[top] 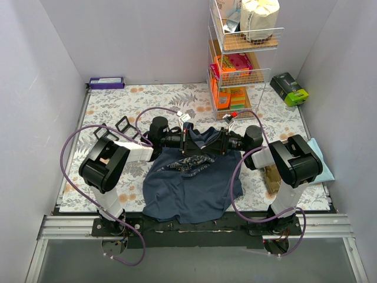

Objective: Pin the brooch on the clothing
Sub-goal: Pin the brooch to the clothes.

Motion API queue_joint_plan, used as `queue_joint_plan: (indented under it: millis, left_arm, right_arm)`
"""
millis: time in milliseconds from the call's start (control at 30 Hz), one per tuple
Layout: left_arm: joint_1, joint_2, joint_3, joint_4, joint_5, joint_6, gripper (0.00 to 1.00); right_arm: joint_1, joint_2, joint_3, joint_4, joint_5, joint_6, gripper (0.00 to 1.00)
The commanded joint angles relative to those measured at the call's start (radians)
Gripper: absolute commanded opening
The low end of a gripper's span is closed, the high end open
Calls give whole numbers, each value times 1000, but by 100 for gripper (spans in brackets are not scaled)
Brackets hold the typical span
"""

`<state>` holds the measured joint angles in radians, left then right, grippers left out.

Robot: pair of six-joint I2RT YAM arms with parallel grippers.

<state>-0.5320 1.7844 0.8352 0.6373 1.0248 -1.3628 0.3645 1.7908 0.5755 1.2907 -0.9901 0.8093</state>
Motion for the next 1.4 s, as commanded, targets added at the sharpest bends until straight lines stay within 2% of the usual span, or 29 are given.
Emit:
queue_joint_plan:
  millis: [0, 167, 333, 567, 833, 1133, 1367]
  left_arm:
    - [-5, -11, 27, 53, 41, -22, 0]
    - [7, -14, 19, 36, -15, -44, 0]
    - [18, -80, -69, 139, -117, -51, 0]
    - [18, -79, -169, 364, -282, -147, 0]
    - [7, -77, -231, 484, -462, -173, 0]
    - [-32, -45, -245, 578, -477, -225, 0]
    - [-36, -66, -298, 610, -532, -251, 0]
  right_arm:
    - [2, 9, 24, 102, 8, -15, 63]
    - [2, -40, 12, 41, 33, -53, 66]
    - [-6, -109, -17, -8, 142, -81, 69]
    - [-1, -96, -78, 183, 246, 48, 73]
    - [33, -53, -195, 389, 392, 154, 73]
    - [70, 28, -151, 498, 424, 209, 67]
    - [70, -8, -151, 490, 433, 197, 67]
